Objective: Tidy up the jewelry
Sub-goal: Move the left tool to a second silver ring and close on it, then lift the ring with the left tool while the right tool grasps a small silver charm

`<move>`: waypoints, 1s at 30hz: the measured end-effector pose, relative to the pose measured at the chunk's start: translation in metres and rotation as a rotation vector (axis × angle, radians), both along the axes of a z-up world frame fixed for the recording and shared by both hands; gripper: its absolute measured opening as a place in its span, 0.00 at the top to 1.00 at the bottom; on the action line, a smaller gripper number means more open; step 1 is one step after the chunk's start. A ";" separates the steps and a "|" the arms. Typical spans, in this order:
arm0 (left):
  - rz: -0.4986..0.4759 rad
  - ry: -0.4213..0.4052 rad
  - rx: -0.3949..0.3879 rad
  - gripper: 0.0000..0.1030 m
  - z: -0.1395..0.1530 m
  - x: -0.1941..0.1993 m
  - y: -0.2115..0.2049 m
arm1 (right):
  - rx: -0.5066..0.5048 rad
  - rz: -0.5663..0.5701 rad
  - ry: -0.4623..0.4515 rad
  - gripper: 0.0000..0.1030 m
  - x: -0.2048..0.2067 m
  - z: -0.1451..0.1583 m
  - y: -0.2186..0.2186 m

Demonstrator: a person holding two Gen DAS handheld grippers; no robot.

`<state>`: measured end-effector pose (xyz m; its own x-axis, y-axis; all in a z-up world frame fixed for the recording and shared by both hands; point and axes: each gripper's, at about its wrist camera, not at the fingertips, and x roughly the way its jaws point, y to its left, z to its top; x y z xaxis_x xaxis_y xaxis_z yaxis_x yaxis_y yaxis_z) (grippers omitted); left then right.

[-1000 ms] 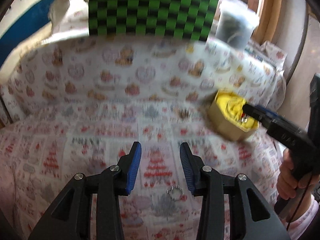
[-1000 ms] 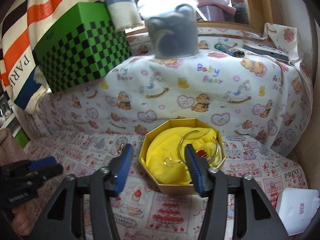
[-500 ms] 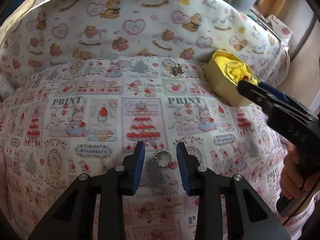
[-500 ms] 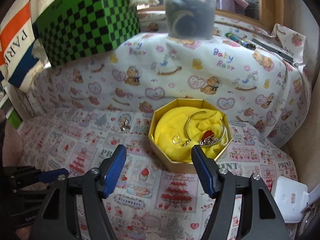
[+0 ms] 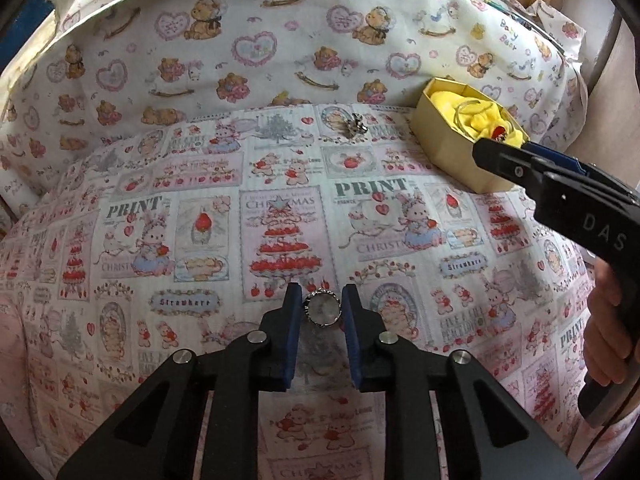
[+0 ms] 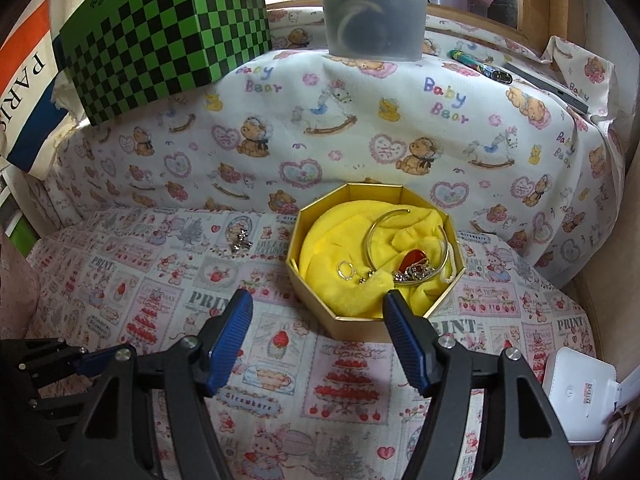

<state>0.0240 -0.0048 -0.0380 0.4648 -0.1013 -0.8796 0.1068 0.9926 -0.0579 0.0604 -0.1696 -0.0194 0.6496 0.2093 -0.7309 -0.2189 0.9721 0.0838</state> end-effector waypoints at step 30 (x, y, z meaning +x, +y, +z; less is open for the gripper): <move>0.015 -0.038 0.023 0.81 -0.004 0.005 0.002 | -0.004 -0.011 0.013 0.37 0.001 0.000 -0.001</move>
